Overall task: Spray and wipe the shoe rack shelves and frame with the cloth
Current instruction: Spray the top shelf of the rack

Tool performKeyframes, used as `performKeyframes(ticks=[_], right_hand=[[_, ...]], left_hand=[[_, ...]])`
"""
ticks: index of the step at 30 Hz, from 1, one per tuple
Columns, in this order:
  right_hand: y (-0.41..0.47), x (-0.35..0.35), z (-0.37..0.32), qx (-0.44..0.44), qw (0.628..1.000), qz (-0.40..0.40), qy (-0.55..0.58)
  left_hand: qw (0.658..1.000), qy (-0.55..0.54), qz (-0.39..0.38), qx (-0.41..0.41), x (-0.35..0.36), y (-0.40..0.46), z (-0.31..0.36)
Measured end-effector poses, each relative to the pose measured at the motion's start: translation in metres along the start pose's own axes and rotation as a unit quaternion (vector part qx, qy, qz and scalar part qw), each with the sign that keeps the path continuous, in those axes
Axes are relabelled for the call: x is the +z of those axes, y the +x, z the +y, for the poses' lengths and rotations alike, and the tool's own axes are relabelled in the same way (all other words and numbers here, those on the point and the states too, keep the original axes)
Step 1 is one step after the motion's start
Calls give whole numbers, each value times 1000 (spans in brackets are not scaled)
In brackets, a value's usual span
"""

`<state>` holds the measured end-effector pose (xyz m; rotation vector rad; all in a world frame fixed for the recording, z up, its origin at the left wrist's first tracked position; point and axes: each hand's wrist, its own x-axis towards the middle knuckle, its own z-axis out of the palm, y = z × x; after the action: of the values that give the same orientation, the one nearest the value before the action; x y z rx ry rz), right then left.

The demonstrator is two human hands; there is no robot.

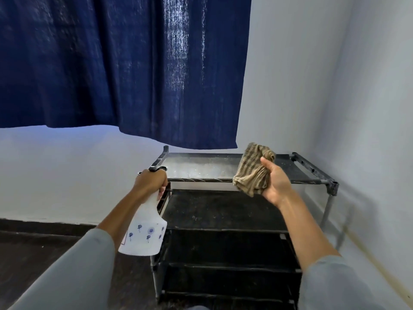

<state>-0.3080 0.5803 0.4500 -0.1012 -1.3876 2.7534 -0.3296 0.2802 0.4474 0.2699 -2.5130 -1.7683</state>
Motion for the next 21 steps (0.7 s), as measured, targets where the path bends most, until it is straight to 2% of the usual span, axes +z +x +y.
performKeyframes(ticks=[9,12,17,21], right_hand=[[11,-18,-26,-18,999,24,-39],[14,-22,-31,-22,999,23,-39],[16,-30,-44,-31,998,32,-44],[16,-40,-53,-38,998,37,-44]], left_hand=[[999,51,-12,-11,25,18,16],[997,73,16,0,33,19,22],[995,83,-59,9,55,14,40],[991,111,-74,-3,74,6,52]])
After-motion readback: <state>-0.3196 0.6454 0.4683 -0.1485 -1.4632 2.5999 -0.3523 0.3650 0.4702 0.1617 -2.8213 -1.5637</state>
